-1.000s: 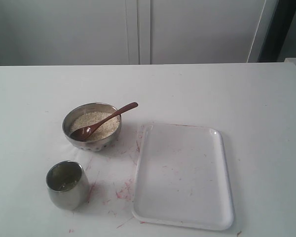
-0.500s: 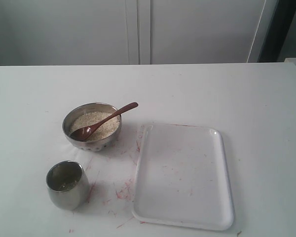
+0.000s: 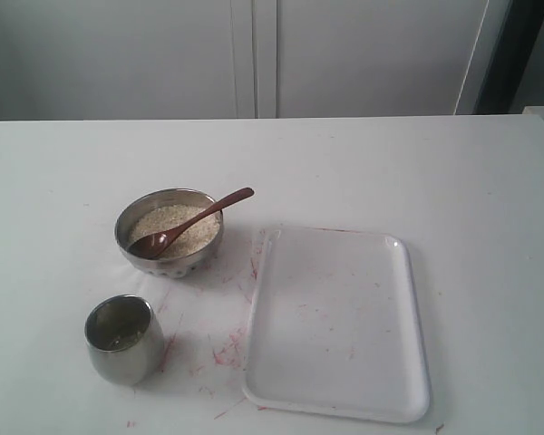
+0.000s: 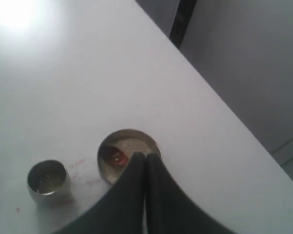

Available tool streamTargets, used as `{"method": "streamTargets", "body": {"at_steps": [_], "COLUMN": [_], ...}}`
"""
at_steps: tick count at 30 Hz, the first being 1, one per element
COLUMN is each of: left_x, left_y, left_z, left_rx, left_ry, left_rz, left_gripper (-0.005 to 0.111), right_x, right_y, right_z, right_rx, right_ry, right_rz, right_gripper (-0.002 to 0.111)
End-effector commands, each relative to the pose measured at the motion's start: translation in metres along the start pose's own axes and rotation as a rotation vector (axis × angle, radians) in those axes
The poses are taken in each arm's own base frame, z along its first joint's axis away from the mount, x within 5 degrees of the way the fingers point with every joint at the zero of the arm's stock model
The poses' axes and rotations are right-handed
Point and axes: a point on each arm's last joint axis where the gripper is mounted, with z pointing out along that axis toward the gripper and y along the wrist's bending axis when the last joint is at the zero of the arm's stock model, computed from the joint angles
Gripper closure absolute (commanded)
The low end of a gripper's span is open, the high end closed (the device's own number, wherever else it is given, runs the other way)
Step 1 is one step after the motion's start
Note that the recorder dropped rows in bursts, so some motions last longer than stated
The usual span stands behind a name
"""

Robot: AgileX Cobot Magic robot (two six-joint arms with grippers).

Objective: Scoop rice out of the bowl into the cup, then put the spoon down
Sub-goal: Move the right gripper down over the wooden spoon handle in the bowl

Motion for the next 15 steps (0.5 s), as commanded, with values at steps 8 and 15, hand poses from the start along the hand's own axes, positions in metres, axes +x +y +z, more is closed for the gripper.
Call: {"method": "streamTargets", "body": {"at_steps": [8,15], "left_x": [0.004,0.004], "left_y": [-0.002,-0.002], "left_z": [0.001,0.001], "left_rx": [0.019,0.019], "left_ry": [0.024,0.024], "left_rz": [-0.009,-0.009], "left_gripper": [0.092,0.092], "right_x": [0.012,0.032], "right_y": [0.018,0.021], "right_z": [0.078,0.129], "right_rx": [0.071,-0.011], "right_ry": [0.322,0.448], "right_rz": [-0.242,-0.507], "right_gripper": [0.108,0.108]}}
